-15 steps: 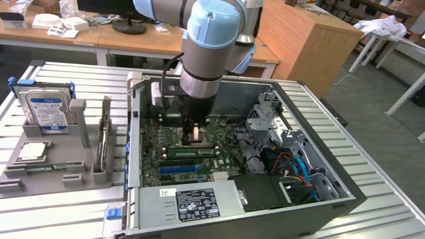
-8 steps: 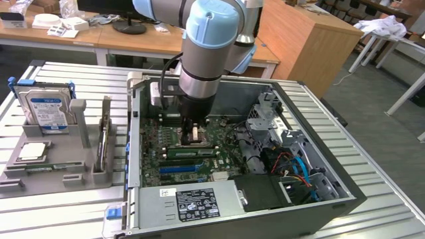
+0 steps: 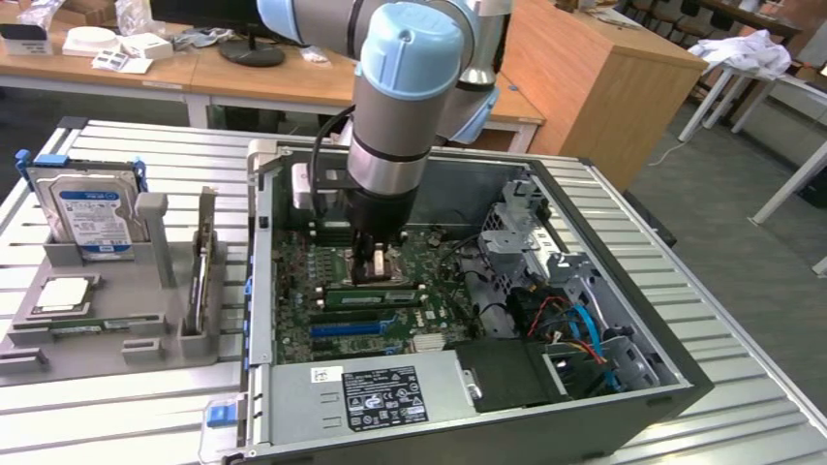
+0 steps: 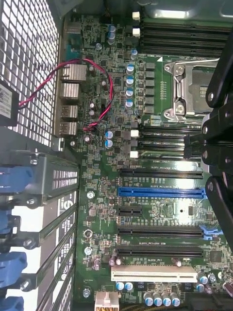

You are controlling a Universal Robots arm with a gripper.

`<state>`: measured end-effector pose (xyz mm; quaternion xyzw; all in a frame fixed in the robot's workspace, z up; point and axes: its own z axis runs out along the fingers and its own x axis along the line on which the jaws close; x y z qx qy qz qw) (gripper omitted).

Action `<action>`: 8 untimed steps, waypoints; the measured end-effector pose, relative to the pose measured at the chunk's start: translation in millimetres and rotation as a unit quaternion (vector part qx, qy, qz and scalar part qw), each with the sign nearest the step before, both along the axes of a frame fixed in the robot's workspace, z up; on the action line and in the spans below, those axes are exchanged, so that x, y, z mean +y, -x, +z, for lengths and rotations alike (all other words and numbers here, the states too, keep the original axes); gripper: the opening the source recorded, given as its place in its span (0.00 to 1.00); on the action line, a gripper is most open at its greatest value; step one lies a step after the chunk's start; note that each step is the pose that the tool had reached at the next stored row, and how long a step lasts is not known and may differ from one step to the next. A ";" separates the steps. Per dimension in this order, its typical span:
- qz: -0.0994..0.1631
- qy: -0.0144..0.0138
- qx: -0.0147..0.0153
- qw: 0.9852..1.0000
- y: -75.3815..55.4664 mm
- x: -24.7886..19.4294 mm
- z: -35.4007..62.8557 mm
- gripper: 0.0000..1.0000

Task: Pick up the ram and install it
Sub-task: 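Press down the ram until it locks into place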

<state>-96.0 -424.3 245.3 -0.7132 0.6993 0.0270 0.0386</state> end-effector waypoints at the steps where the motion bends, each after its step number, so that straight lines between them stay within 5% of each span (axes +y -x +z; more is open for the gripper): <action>1: 0.000 0.000 0.000 1.000 0.0 0.0 -0.1 0.11; 8: 0.000 0.000 0.000 1.000 0.0 0.1 -4.2 0.11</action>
